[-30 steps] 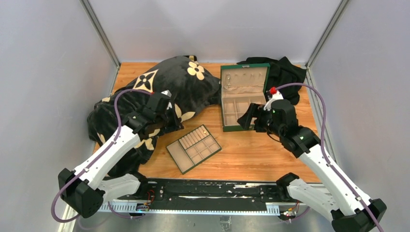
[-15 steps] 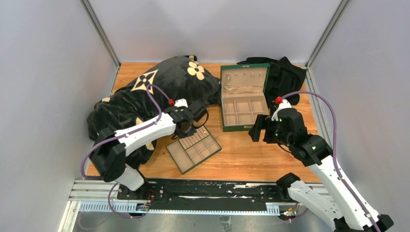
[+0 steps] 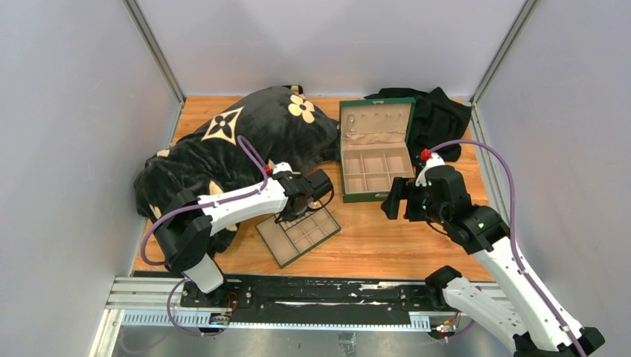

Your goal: Organize the mixed jewelry

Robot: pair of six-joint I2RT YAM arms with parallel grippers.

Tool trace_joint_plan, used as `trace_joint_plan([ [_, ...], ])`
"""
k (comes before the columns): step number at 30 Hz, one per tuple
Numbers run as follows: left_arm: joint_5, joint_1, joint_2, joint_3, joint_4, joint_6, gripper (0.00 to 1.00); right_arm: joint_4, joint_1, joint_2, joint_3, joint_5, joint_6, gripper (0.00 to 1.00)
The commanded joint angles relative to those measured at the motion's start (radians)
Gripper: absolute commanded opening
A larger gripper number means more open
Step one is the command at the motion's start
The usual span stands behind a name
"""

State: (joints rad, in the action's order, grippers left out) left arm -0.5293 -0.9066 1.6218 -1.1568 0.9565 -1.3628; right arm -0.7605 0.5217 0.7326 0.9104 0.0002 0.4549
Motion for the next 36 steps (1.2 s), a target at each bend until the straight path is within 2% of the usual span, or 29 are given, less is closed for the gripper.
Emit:
trace_joint_plan([
  [1,-0.063,-0.021,-0.015,0.034,0.038,-0.104,0.00,-0.023,0.010,0.002,-0.007,-0.029,-0.017,0.88],
  [20,-0.100,-0.030,0.017,0.055,0.097,-0.185,0.00,-0.019,0.010,-0.007,-0.030,-0.054,-0.010,0.88],
  [36,-0.097,-0.029,0.110,0.001,0.110,-0.226,0.00,-0.019,0.011,-0.009,-0.034,-0.058,-0.009,0.88],
])
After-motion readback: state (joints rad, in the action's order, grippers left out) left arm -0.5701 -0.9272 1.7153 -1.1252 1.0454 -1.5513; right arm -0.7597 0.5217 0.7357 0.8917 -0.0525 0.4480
